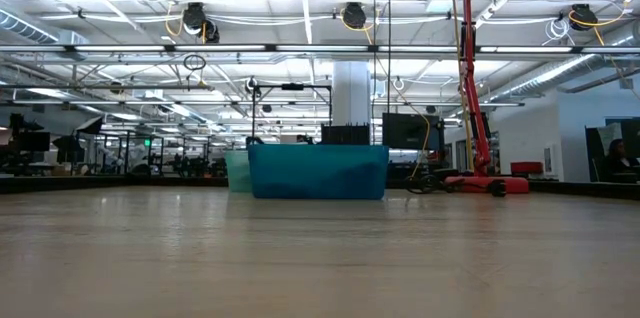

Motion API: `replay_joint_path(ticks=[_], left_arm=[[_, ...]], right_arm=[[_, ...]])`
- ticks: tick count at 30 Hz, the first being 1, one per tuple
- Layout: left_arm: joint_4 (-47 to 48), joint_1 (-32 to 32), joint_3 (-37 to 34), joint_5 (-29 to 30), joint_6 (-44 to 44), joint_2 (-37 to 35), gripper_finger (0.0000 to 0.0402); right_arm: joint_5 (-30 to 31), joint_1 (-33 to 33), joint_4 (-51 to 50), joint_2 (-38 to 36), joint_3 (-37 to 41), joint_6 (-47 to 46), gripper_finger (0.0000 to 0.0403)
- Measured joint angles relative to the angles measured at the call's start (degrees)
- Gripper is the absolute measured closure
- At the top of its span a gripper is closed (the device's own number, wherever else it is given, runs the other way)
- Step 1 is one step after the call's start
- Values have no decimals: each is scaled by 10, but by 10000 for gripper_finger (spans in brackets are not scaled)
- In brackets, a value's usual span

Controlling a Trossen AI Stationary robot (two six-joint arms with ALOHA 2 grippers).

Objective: Pick & Place USB Port
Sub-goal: Return to Home Position

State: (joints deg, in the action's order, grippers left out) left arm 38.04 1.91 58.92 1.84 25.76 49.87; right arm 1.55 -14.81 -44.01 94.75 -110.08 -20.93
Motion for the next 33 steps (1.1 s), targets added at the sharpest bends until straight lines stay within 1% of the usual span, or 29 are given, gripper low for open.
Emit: replay_joint_path(ticks=[3, 6, 8, 10, 13, 18, 23, 27, 33], left_arm=[[-28, 11, -22, 14, 10, -10, 402], [-59, 12, -35, 15, 15, -9, 402], [-75, 12, -40, 14, 21, -7, 401], [-93, 12, -40, 12, 29, -5, 402], [-93, 12, -41, 11, 34, -4, 401], [-96, 12, -41, 11, 40, -4, 401], [-96, 15, -41, 13, 48, -4, 401], [-96, 15, -41, 13, 51, -4, 401], [-96, 15, -41, 13, 55, -4, 401]], right_arm=[[19, -27, -25, -29, -1, 3, 403], [84, -56, -41, -71, 21, 14, 403], [127, -69, -19, -117, 64, 17, 403], [158, -78, 31, -175, 130, 21, 403], [175, -82, 147, -268, 265, 30, 403], [177, -73, 332, -417, 503, 34, 403], [179, -63, 448, -540, 705, 40, 403], [179, -62, 525, -624, 822, 78, 403], [191, -62, 524, -717, 939, 80, 403]])
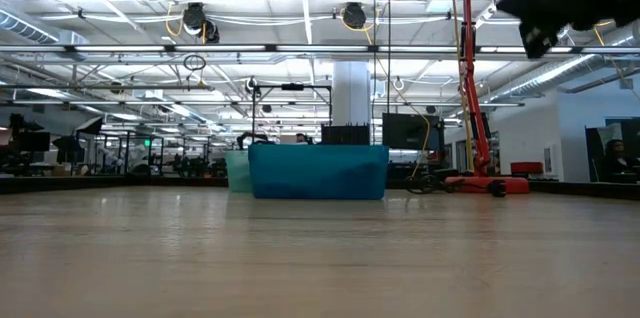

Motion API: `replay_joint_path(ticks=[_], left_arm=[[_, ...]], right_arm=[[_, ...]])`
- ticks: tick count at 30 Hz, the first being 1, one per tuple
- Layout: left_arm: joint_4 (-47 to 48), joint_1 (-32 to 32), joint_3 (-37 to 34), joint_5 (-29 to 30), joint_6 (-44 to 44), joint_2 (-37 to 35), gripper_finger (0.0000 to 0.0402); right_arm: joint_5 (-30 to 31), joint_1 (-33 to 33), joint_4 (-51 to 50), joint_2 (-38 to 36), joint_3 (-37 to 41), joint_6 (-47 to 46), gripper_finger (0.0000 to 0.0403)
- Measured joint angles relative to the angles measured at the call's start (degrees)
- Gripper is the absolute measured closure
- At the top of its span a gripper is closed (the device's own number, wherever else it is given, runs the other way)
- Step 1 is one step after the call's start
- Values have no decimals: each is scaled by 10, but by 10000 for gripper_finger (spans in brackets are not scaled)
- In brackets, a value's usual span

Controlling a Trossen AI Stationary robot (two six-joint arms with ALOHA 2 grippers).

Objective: Pick & Place USB Port
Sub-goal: Return to Home Position

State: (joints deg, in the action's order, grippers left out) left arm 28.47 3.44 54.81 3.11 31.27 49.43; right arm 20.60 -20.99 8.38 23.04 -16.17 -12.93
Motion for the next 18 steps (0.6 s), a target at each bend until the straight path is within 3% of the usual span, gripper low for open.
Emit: replay_joint_path(ticks=[9, 18], left_arm=[[6, 0, 0, 0, 2, 0, 401], [29, 0, 0, 0, 8, 0, 401]], right_arm=[[4, 0, -1, -76, 108, -65, 403], [13, 1, -56, -102, 124, -66, 403]])
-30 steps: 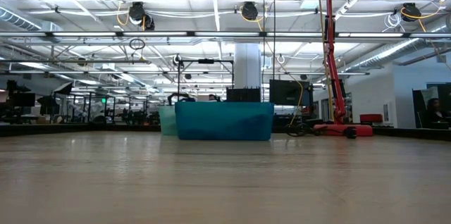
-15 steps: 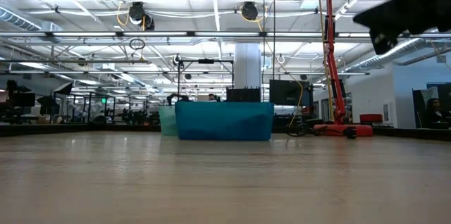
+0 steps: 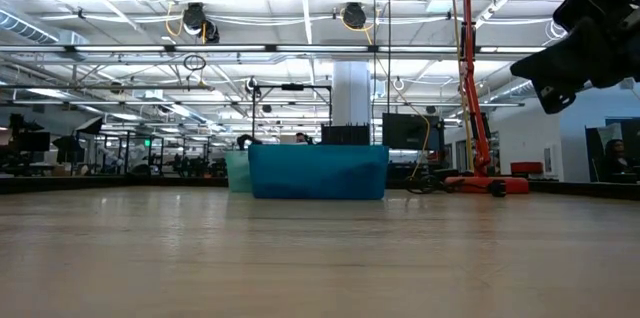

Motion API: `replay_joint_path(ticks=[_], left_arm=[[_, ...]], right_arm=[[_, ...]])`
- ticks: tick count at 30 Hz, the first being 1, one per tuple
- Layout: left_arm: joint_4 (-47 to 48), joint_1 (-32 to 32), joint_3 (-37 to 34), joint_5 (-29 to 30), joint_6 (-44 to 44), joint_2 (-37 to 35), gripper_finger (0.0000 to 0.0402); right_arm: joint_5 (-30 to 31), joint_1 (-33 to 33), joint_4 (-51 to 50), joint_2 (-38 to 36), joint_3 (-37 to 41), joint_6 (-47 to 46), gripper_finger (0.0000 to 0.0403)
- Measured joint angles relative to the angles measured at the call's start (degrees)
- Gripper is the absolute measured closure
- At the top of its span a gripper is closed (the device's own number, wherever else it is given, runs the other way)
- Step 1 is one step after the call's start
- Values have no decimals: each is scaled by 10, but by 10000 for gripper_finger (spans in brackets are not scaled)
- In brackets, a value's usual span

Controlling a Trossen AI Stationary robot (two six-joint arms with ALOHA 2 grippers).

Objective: Pick & Place USB Port
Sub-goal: Return to Home Position

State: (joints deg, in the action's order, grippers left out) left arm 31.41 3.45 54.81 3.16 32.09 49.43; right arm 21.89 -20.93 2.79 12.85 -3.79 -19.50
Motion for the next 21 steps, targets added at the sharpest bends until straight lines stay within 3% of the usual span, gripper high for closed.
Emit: replay_joint_path(ticks=[7, 14, 21], left_arm=[[1, 0, 0, 0, 0, 0, 401], [1, 0, 0, 0, -3, 0, 401], [2, 0, 0, 0, -2, 0, 401]], right_arm=[[17, 33, -14, -4, 1, -1, 403], [-80, 112, -23, -10, 2, 9, 403], [-134, 186, -25, -10, 2, 17, 403]])
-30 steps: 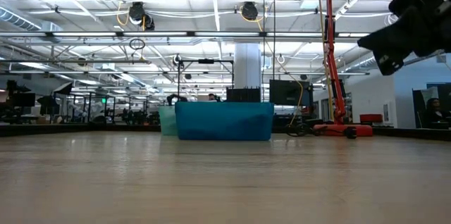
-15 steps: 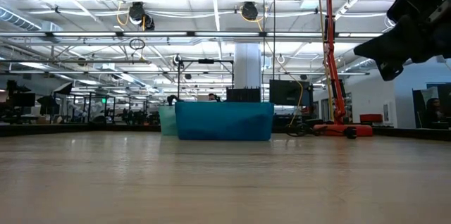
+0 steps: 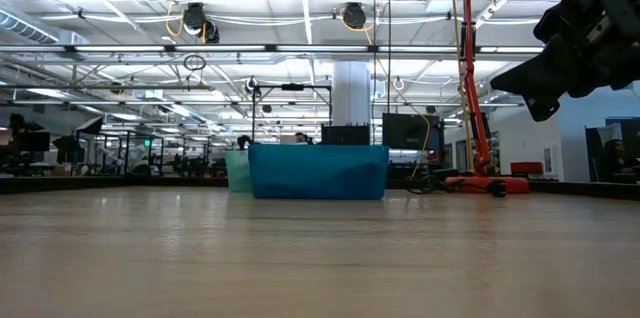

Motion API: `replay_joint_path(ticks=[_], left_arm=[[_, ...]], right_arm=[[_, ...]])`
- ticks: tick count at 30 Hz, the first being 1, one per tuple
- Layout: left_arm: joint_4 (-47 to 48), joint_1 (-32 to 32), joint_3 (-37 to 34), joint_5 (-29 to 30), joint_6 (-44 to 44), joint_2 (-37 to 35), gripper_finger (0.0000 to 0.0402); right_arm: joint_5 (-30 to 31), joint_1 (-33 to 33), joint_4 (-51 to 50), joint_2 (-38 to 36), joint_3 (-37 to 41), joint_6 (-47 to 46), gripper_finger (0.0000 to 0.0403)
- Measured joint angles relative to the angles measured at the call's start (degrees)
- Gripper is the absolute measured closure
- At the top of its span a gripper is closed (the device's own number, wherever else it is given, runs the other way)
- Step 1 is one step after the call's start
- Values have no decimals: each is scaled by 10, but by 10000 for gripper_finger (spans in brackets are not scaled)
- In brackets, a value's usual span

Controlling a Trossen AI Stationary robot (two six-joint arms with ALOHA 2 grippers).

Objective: Pick & Place USB Port
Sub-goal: Return to Home Position

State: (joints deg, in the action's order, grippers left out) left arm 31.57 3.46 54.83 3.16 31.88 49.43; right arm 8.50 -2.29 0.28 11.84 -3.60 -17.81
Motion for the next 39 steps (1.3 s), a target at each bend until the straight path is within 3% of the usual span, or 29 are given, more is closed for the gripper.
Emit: replay_joint_path(ticks=[10, 20, 29, 36, 39], left_arm=[[5, 0, 0, 0, 1, 0, 401], [22, 0, 0, 0, 1, 0, 401], [24, -1, 0, 2, -2, 0, 401], [32, -1, -4, 43, -39, 0, 401], [31, -8, -36, 63, -38, -7, 401]], right_arm=[[-28, 46, 2, -12, 0, 36, 403], [-26, 76, -5, -118, 1, 81, 403], [-28, 91, -19, -117, -3, 89, 403], [-26, 91, -7, -112, -3, 78, 403], [-25, 91, 12, -111, -3, 76, 403]])
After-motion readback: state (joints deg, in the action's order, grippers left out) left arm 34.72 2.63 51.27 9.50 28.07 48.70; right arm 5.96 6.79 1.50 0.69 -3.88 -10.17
